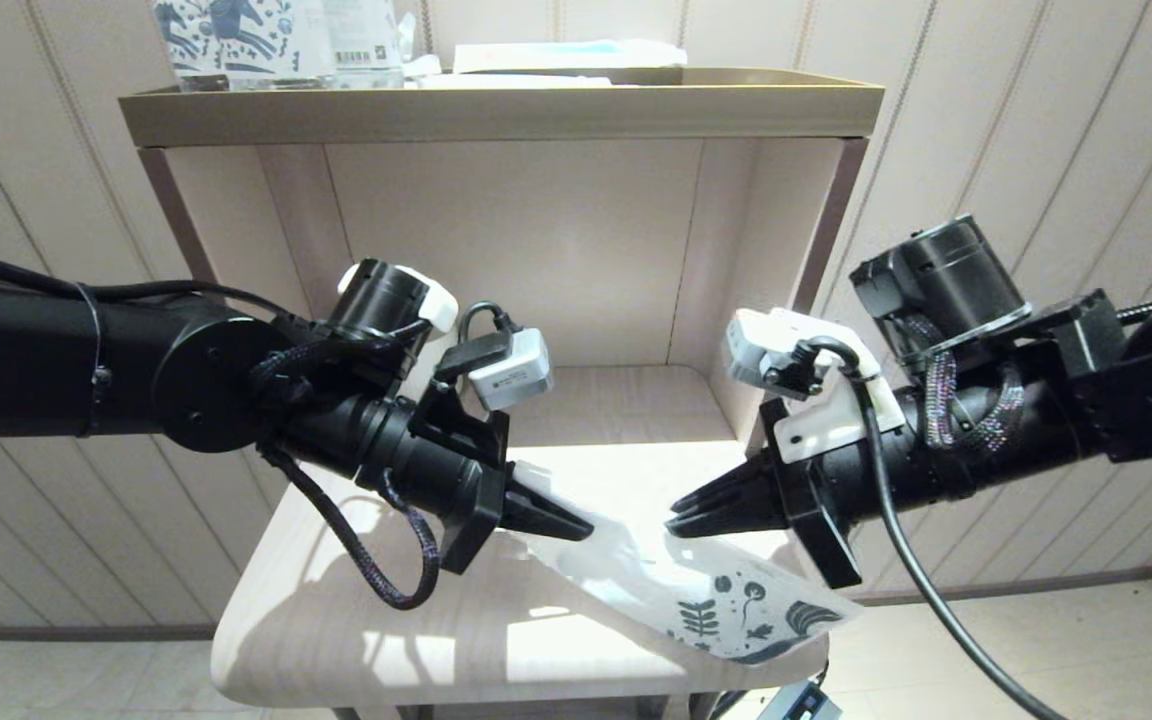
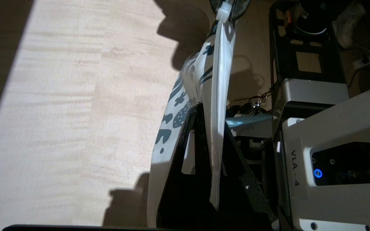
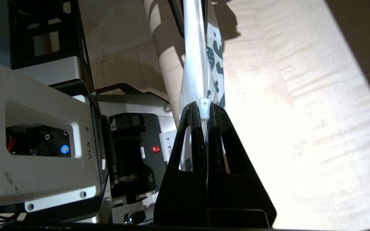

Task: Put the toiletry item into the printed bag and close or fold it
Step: Close the strorage bag and place it on the desk

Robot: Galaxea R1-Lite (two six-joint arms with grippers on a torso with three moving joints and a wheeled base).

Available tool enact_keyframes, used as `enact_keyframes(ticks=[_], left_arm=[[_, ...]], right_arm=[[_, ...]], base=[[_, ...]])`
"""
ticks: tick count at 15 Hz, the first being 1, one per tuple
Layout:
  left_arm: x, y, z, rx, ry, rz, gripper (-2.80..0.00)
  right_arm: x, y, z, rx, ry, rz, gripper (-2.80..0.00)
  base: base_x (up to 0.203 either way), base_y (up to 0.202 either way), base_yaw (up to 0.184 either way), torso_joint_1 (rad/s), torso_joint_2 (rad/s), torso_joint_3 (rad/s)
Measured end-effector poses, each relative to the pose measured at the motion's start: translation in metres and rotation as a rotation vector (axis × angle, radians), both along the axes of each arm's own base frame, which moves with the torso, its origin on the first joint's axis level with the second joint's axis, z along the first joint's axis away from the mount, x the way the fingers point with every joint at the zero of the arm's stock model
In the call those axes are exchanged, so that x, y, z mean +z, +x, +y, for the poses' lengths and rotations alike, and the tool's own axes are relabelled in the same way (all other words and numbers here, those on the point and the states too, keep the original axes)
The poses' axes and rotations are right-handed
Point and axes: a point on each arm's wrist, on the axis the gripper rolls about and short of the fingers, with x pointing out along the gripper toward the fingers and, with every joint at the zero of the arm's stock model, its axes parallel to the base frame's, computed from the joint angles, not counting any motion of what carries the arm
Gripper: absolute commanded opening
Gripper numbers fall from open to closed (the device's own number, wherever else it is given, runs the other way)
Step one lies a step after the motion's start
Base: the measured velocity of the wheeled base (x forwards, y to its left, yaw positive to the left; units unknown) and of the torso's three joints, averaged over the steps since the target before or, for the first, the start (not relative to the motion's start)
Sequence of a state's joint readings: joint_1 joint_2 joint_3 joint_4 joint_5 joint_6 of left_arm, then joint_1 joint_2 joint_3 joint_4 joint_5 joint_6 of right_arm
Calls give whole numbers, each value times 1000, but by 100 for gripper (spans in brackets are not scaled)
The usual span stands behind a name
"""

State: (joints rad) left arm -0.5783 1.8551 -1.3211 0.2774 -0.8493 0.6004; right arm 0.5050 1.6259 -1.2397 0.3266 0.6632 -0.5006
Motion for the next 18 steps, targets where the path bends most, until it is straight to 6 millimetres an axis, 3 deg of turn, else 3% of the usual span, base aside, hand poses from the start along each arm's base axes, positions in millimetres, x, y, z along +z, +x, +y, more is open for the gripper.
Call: enact_keyframes(ticks=[12, 18], left_arm=[[-1, 8, 5, 29, -5, 7, -280], [-1, 9, 4, 30, -4, 7, -280]], right_arm=[[-17, -50, -73, -180, -25, 15, -280], [-22, -62, -83, -209, -27, 20, -280]], base=[[0, 0, 0, 0, 0, 0], [0, 0, 0, 0, 0, 0]])
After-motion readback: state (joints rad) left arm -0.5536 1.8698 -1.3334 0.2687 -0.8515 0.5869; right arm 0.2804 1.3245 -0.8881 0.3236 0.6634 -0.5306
